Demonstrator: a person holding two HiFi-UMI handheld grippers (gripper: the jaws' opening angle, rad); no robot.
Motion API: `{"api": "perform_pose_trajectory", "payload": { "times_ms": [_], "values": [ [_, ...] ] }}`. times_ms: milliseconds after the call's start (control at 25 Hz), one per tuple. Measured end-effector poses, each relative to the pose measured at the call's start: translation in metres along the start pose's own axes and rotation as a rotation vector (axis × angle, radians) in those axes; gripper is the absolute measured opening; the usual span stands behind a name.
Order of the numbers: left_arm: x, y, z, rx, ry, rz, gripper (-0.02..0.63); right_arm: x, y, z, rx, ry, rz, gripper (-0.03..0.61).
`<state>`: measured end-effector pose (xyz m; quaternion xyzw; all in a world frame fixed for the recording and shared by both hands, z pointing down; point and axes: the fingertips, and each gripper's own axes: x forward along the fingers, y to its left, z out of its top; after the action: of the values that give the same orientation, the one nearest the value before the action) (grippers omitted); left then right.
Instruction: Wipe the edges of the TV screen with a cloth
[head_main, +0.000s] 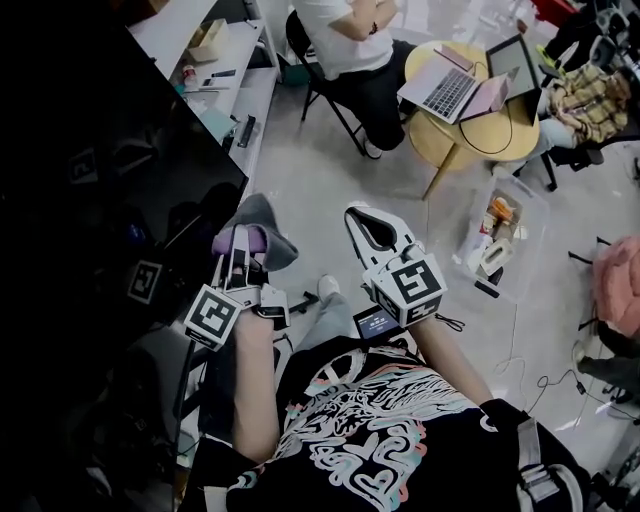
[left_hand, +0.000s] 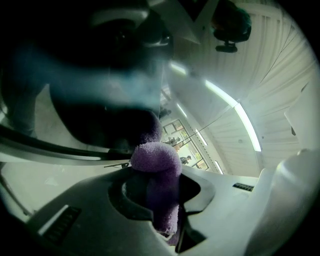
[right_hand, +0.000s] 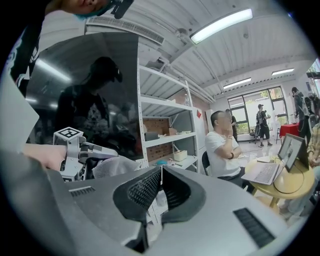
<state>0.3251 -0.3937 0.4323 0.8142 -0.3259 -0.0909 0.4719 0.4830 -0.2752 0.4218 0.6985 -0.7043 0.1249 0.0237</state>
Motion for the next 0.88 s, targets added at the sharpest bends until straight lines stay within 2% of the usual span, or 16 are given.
{"api": "perform_pose_trajectory", "payload": {
  "times_ms": [120,880],
  "values": [
    [0.007,-0.002,0.002,-0.008,-0.003,-0.005,0.105,0.004,-0.004,0.008,-0.01,-0.013,-0.027,0.031],
    [0.06,-0.024,-0.006,-0.05,0.043,-0.025,0.105,0.033,-0.036,0.03,-0.004,-0.015,-0.058,0.031]
  ]
}}
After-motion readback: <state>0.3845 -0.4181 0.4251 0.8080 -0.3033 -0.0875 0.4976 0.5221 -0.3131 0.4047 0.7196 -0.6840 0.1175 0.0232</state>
